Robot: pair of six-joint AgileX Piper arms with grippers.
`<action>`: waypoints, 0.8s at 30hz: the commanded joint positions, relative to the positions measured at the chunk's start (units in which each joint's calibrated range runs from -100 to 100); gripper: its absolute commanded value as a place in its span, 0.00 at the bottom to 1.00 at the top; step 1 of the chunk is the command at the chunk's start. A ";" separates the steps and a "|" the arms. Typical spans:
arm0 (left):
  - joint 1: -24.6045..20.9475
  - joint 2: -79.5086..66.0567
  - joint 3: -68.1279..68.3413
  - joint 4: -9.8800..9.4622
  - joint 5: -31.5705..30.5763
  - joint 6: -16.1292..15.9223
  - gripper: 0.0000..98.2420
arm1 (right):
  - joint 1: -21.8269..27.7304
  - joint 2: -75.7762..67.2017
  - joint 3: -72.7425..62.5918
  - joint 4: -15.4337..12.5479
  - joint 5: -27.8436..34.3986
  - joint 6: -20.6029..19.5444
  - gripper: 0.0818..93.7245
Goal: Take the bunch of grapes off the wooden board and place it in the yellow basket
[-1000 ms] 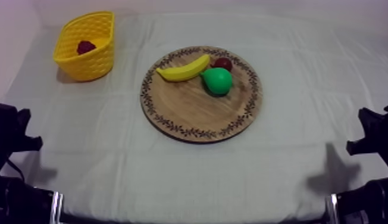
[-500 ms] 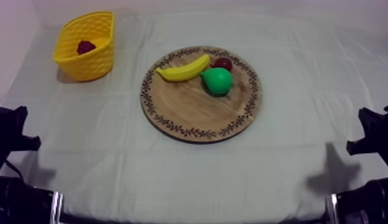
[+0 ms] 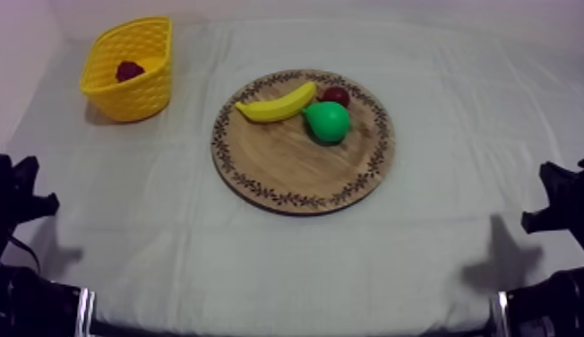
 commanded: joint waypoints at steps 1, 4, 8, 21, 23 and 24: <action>-0.03 0.04 0.12 -0.44 -0.61 5.99 0.00 | -0.01 0.02 -0.01 -0.01 -0.02 -0.01 0.00; -0.05 0.04 0.23 -0.66 -0.93 7.94 0.00 | -0.01 0.02 -0.01 -0.01 -0.02 -0.02 0.00; -0.06 0.04 0.27 -0.74 -1.05 8.85 0.00 | -0.01 0.02 -0.01 -0.01 -0.02 -0.01 0.00; -0.07 0.04 0.28 -0.77 -1.09 9.12 0.00 | -0.01 0.02 -0.01 -0.01 -0.02 0.00 0.00; -0.07 0.04 0.28 -0.77 -1.09 9.14 0.00 | -0.01 0.02 -0.01 -0.01 -0.02 0.00 0.00; -0.07 0.04 0.28 -0.77 -1.09 9.15 0.00 | -0.01 0.02 -0.01 -0.01 -0.02 0.00 0.00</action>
